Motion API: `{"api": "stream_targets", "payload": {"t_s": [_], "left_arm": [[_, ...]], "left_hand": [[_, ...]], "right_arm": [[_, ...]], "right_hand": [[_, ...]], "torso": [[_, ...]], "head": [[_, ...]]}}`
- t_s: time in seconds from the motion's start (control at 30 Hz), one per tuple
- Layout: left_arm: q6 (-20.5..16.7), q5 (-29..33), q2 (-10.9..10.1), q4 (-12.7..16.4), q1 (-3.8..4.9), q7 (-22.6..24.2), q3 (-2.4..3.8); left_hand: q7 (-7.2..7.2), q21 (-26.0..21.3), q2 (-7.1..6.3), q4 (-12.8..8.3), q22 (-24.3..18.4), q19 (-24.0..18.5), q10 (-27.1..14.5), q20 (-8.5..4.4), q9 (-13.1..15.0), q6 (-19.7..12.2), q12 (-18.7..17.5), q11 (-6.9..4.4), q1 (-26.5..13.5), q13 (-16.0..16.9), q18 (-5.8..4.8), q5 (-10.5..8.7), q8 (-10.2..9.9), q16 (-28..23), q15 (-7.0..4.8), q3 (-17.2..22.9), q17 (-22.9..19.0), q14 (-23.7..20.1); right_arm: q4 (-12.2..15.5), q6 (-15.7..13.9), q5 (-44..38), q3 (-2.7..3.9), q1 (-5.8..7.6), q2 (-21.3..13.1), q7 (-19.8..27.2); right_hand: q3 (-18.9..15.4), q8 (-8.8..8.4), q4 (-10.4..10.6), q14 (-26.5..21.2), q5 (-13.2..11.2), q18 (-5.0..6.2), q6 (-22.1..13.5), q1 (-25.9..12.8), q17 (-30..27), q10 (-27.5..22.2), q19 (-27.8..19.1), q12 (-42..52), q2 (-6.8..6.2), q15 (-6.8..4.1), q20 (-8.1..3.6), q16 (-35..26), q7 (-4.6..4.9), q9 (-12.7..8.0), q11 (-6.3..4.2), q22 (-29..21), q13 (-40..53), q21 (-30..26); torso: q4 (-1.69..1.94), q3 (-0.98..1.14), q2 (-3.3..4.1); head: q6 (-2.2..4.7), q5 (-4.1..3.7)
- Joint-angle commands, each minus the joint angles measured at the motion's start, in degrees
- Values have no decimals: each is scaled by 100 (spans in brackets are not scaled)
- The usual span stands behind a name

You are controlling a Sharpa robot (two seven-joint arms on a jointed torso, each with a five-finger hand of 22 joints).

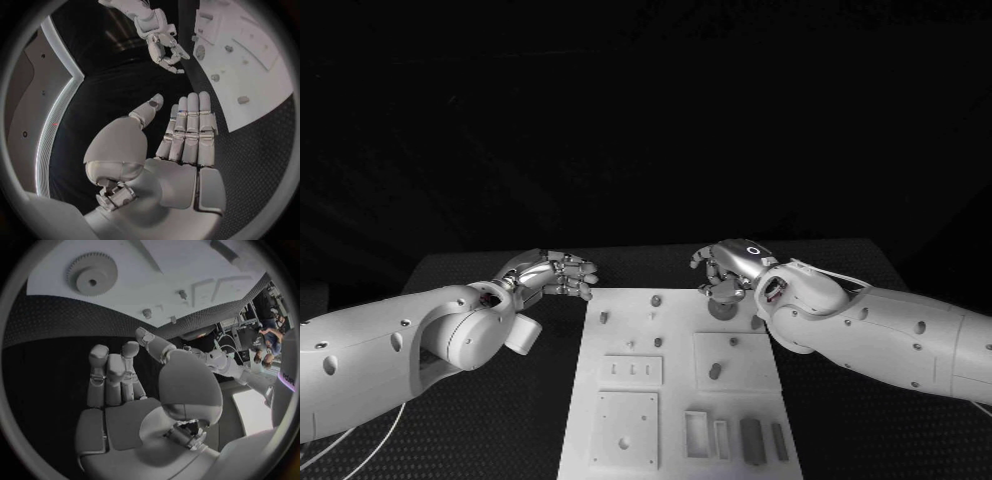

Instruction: Assemble the parts on the task board

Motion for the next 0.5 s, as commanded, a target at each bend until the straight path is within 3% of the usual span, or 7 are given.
{"api": "stream_targets", "payload": {"t_s": [0.03, 0.13, 0.3, 0.5], "left_arm": [[20, -13, 15, 5, 14, 38, 4], [30, -13, 15, 17, 14, 39, 4], [35, -13, 5, 19, 14, 32, 3], [50, -13, 16, 10, 13, 34, 3]], "left_hand": [[10, -29, -52, -13, 5, -7, 28, -25, -3, -16, -25, 10, -17, 6, 48, 29, -23, -28, 28, -30, 8, 22], [10, -30, -53, -13, 5, -7, 29, -25, -3, -16, -26, 10, -16, 6, 48, 29, -23, -29, 28, -30, 10, 22], [11, -31, -51, -13, 6, -7, 30, -25, -2, -16, -28, 10, -14, 7, 48, 29, -24, -32, 28, -29, 13, 22], [12, -33, -52, -13, 6, -7, 32, -24, -2, -17, -31, 9, -13, 9, 48, 29, -25, -35, 28, -28, 16, 23]], "right_arm": [[176, 430, 271, -4, 4, -190, 135], [227, 626, 234, -5, 3, -306, 87], [235, 852, 186, -9, -2, -450, 54], [98, 993, 166, -21, -52, -472, 43]], "right_hand": [[-79, 39, 9, -84, 20, 242, 55, -15, 46, -229, -61, 110, -115, 6, 26, 42, -10, 9, 24, 62, 157, -18], [-164, 124, 83, -67, 6, 242, 131, -32, 258, -405, -79, 1160, -187, 12, 39, 376, -6, 37, 29, 94, 957, 49], [-216, 211, 239, 279, 19, 242, 192, -160, 780, -600, -3, 2264, -302, 30, -7, 849, -1, 117, 41, 95, 1055, 146], [-264, 220, 319, 411, 17, 242, 155, -241, 927, -278, 45, 3185, -357, 49, -48, 1000, 17, 149, 63, 89, 1265, 196]], "torso": [[-45, -1, -38], [-61, 4, -44], [-58, 14, -32], [-62, 4, -39]], "head": [[18, 10], [20, 6], [11, -6], [5, -62]]}}
